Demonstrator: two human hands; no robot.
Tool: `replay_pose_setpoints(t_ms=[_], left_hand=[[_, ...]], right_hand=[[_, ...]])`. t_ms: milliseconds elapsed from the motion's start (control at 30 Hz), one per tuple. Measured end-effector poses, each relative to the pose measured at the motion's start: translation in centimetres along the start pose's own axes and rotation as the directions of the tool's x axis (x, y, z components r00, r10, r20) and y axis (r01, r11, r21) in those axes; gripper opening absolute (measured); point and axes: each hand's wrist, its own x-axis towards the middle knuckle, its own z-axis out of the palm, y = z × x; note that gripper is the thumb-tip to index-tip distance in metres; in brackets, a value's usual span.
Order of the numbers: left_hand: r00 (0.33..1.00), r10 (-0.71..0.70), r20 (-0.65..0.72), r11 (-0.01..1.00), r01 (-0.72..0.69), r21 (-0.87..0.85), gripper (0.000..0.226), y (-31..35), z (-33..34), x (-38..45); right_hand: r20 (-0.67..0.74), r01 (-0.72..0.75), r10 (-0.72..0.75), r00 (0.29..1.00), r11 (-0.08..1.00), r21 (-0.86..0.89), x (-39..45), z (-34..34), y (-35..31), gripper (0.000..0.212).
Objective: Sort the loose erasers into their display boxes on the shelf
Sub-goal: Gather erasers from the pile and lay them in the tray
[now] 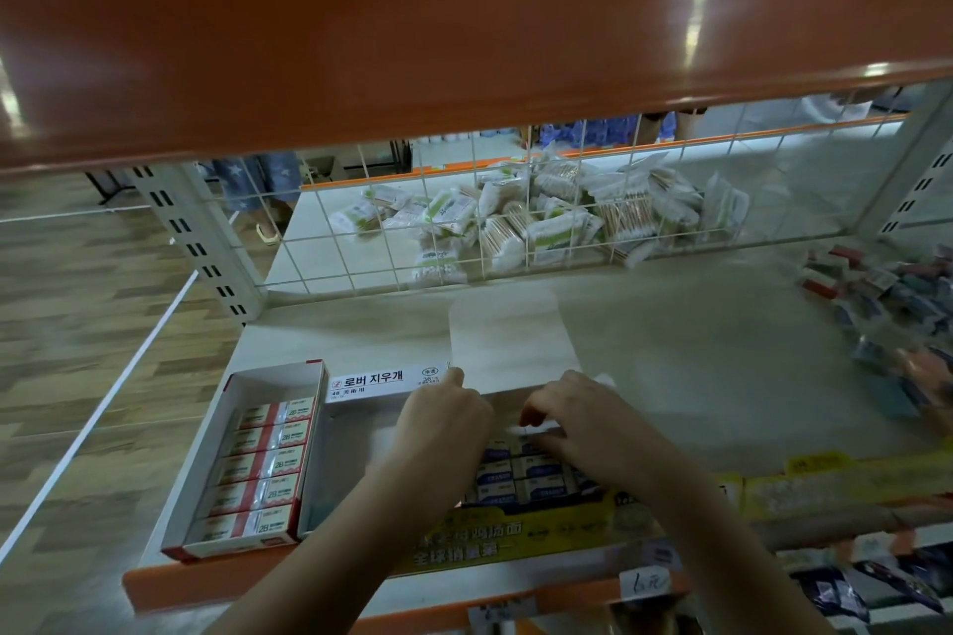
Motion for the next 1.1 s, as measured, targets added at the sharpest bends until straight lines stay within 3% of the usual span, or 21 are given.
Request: replay_pose_setpoints(t_ms=[300, 433, 567, 733, 1000, 1100], left_hand=[[1.000, -0.018, 0.026, 0.999, 0.019, -0.046, 0.031, 0.0, -0.3, 0.8], [0.995, 0.036, -0.090, 0.997, -0.042, -0.060, 0.036, 0.8, -2.5, 2.6], [0.971, 0.080, -0.227, 0.992, -0.101, -0.079, 0.038, 2.8, -4.6, 5.9], [0.933, 0.149, -0.327, 0.971, -0.201, -0.133, 0.038, 7.8, -7.1, 11.1], [0.873, 0.329, -0.360, 0.923, -0.377, -0.071, 0.040, 18.9, -9.8, 17.5], [0.862, 0.378, -0.337, 0.898, -0.430, -0.094, 0.037, 22.7, -9.9, 19.5]], right_hand=[[-0.044, 0.068, -0.066, 0.997, 0.997, 0.035, 0.3, -1.0, 0.7, 0.022], [-0.133, 0.051, -0.046, 0.990, 0.998, 0.036, 0.5, -3.5, 2.1, 0.023], [-0.255, -0.094, 0.086, 0.963, 0.995, -0.020, -0.2, -6.2, 4.8, 0.027], [-0.388, -0.325, 0.281, 0.878, 0.944, -0.051, -3.4, -8.9, 10.0, 0.037], [-0.348, -0.621, 0.583, 0.735, 0.784, 0.002, -11.1, -10.2, 20.0, 0.048], [-0.308, -0.691, 0.671, 0.675, 0.721, 0.055, -14.3, -10.1, 22.9, 0.042]])
